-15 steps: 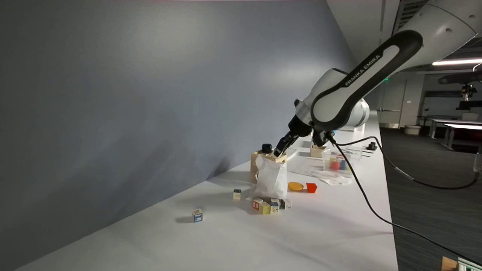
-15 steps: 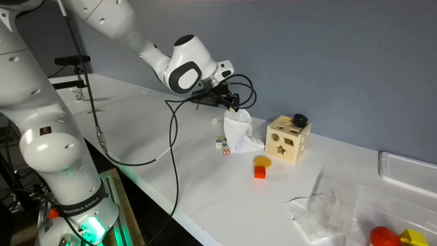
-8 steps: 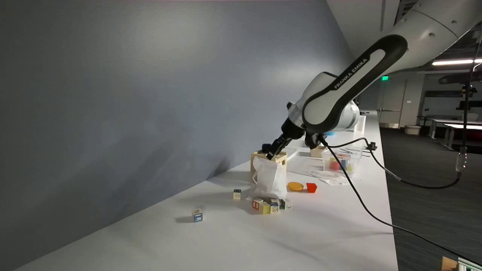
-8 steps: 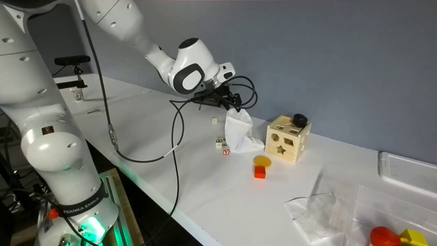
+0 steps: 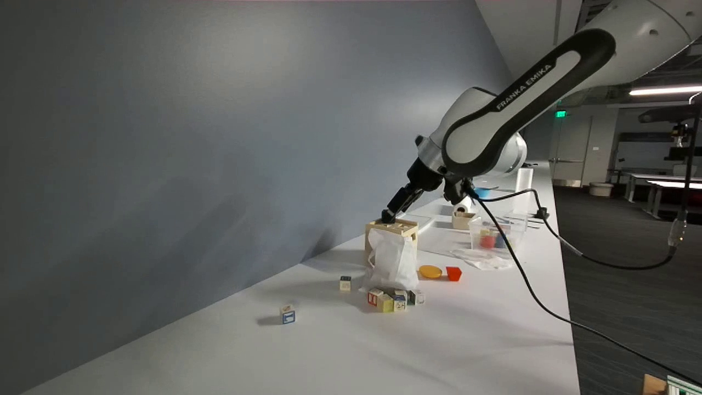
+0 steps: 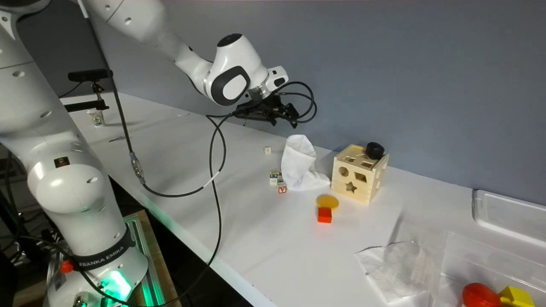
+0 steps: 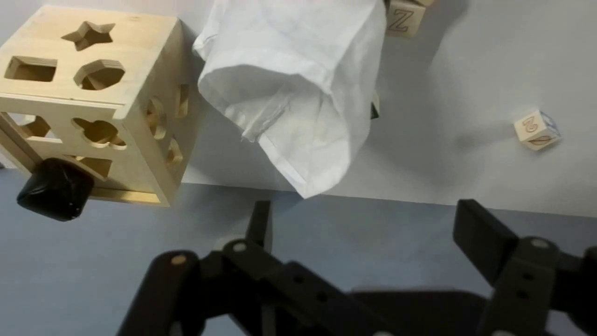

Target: Put the contents on the table inside the plastic

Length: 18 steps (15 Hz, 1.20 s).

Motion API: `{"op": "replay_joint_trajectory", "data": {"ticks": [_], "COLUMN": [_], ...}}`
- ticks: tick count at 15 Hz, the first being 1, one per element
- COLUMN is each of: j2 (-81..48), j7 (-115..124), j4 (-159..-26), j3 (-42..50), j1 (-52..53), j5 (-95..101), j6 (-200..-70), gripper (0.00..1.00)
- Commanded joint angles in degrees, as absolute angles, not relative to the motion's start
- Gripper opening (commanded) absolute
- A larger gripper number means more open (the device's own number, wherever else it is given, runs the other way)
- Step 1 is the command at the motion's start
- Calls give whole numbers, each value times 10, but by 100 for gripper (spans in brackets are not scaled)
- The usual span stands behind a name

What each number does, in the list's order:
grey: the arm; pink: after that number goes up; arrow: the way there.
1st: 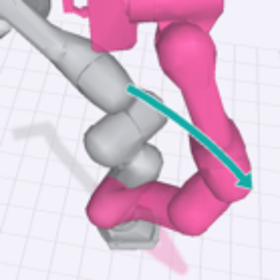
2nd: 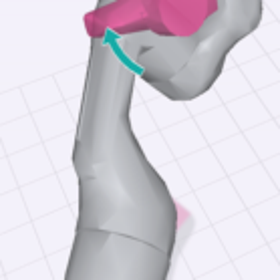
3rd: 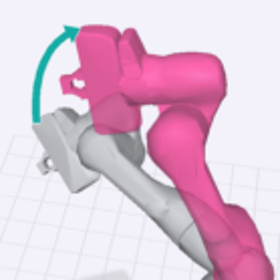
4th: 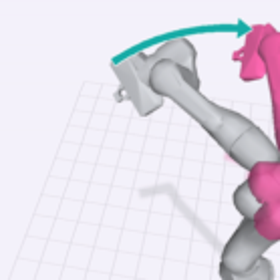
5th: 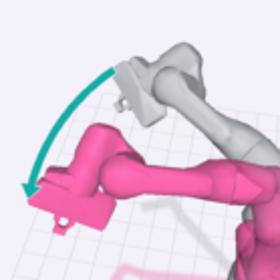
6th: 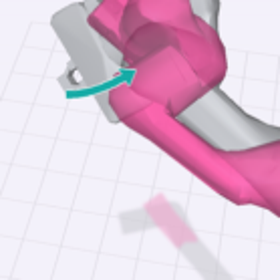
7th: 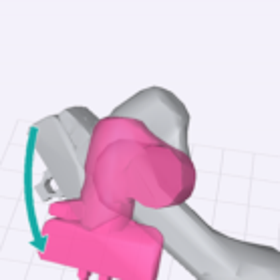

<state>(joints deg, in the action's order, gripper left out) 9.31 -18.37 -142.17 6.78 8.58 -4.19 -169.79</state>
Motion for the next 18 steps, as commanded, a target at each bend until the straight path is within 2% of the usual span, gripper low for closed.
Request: {"op": "replay_joint_trajectory", "data": {"ticks": [1,8,12,18], "j2": [155,165,127,45], "j7": [-196,-128,-20,143], "j4": [-1430,-1388,-1378,-1378], "j3": [67,24,2,-17], "j1": [123,113,86,45], "j5": [-86,-146,-139,-125], "j6": [-1581,-1325,-1303,-1355], "gripper": [100,100,100,100]}}
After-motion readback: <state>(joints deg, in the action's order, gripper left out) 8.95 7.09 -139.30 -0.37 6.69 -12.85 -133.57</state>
